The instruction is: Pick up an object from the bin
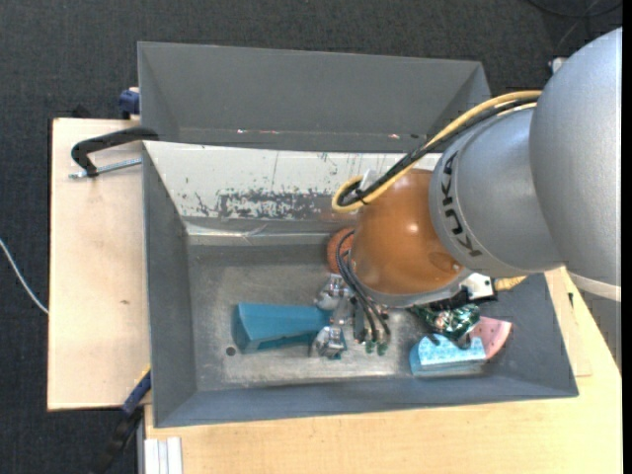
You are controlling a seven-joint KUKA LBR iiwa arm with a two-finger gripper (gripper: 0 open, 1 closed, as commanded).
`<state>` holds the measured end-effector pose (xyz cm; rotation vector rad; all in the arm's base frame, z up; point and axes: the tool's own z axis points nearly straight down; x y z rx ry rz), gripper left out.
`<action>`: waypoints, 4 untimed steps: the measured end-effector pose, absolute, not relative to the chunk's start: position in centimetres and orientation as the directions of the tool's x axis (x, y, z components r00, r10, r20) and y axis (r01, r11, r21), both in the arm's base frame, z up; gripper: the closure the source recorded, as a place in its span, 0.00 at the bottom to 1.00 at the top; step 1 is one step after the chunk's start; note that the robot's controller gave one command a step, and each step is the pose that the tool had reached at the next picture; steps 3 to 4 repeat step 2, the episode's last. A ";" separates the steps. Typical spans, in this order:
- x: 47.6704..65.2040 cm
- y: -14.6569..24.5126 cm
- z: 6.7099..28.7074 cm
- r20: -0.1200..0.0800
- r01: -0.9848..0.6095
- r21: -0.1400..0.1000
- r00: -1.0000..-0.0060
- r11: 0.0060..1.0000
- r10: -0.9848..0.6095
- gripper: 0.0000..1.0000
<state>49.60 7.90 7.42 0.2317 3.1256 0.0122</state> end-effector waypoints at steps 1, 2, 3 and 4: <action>49.6 7.9 7.4 -0.007 0.147 0.008 -0.989 0.989 0.147 1.00; 51.7 6.8 22.5 0.002 0.279 -0.001 -0.960 0.960 0.279 1.00; 51.7 6.8 22.5 0.002 0.279 -0.001 -0.960 0.960 0.279 1.00; 51.7 6.8 22.5 0.002 0.279 -0.001 -0.960 0.960 0.279 1.00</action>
Offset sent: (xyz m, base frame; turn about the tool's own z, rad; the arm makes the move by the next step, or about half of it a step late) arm 0.0213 -0.0108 0.1515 0.1359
